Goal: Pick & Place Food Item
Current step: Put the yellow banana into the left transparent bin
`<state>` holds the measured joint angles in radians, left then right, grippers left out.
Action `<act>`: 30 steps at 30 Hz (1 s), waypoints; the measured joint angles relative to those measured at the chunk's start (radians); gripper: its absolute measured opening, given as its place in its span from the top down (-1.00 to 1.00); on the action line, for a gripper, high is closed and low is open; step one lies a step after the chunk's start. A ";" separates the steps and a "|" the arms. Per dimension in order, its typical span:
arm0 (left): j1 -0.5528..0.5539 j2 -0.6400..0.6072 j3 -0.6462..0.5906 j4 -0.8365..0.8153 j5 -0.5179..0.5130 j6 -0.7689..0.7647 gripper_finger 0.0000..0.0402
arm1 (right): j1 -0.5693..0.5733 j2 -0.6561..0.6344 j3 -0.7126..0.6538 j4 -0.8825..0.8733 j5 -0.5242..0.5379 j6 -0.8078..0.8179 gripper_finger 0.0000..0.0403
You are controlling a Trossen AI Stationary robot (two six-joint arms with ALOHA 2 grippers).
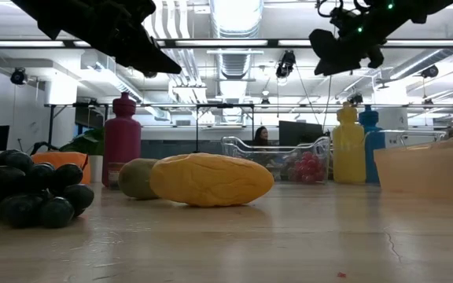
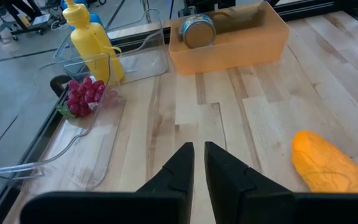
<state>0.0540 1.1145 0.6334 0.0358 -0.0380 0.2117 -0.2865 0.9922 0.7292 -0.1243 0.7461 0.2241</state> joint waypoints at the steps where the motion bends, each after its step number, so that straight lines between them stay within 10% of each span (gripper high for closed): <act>1: 0.000 0.000 0.000 0.001 0.000 0.000 0.79 | 0.022 0.005 0.000 0.001 -0.008 0.000 0.46; 19: 0.001 0.000 0.003 0.028 0.000 0.267 0.79 | 0.399 0.154 -0.004 0.077 -0.047 0.034 0.87; 30: 0.000 0.000 0.004 0.037 0.000 0.149 0.72 | 0.477 0.187 -0.005 0.133 -0.035 0.000 0.86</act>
<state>0.0540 1.1145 0.6376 0.0723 -0.0381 0.3602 0.1903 1.1793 0.7246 0.0083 0.7106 0.2241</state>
